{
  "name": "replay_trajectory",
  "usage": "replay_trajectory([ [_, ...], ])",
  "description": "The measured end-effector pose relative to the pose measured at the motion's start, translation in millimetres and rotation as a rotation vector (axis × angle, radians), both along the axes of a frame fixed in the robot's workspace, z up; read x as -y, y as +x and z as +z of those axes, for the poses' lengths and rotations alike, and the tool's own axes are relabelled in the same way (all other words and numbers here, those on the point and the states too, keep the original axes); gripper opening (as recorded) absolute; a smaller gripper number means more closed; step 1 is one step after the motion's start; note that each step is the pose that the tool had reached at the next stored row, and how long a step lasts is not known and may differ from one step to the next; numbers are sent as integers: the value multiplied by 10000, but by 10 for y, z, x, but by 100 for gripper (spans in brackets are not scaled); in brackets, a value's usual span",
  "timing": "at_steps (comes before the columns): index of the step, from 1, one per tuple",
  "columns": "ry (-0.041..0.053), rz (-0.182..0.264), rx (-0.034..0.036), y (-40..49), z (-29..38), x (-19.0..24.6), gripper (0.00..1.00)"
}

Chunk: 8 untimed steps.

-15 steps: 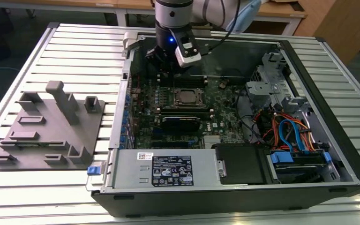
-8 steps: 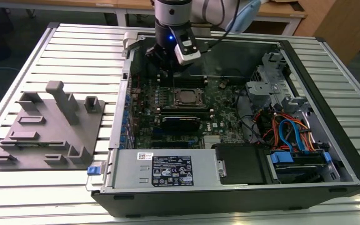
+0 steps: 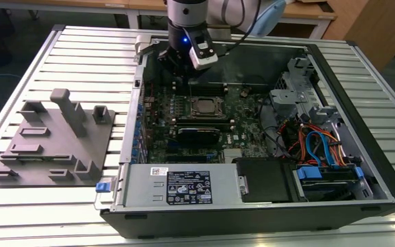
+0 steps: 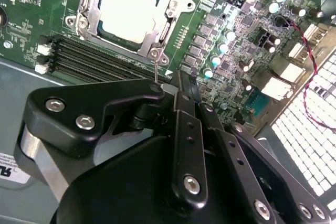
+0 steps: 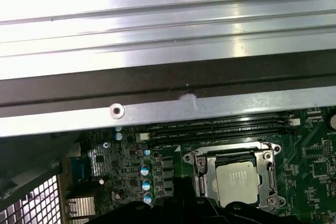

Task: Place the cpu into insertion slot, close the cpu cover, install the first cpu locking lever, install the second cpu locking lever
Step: 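Install the first cpu locking lever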

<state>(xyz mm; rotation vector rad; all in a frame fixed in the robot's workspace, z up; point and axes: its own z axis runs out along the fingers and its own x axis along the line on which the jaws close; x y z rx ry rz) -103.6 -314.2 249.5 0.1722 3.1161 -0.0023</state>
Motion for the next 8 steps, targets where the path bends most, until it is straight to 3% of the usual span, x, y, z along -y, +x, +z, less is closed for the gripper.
replay_trajectory([
  [8,-1,112,0,-5,26,-47,10],
])
